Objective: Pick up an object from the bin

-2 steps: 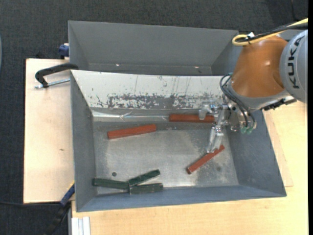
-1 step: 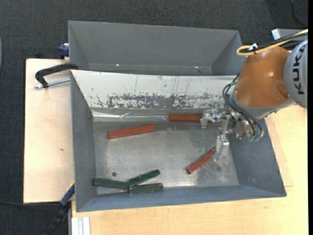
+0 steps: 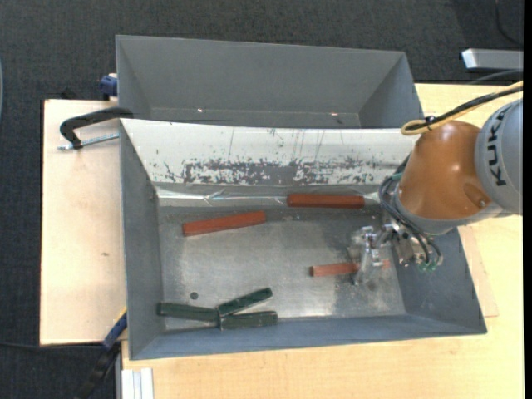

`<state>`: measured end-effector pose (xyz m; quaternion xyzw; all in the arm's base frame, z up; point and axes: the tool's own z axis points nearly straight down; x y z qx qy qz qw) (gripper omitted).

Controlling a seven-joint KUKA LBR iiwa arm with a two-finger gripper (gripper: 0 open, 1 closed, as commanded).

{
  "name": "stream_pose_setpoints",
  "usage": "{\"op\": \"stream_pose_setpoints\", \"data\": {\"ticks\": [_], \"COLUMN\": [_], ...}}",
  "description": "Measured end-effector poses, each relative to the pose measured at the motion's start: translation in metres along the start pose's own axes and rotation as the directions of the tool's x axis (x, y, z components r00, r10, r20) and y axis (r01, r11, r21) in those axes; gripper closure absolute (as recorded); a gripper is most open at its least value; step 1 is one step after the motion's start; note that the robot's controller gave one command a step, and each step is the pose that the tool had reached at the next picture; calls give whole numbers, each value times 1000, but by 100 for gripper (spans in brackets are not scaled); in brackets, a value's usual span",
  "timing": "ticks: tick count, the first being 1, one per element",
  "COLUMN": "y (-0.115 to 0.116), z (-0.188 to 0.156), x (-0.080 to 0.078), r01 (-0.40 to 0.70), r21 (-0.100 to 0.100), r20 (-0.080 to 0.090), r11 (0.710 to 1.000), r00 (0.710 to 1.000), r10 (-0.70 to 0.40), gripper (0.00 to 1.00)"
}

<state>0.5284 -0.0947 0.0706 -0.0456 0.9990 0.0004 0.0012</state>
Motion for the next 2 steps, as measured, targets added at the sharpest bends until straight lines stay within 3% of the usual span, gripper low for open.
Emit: {"op": "stream_pose_setpoints", "data": {"ticks": [1, 2], "y": [0, 48], "z": [0, -157], "x": [0, -19], "r01": [0, 48], "r21": [0, 1], "r20": [0, 6], "r11": [1000, 999], "r00": [1000, 999], "r10": [0, -48], "gripper": [100, 100]}}
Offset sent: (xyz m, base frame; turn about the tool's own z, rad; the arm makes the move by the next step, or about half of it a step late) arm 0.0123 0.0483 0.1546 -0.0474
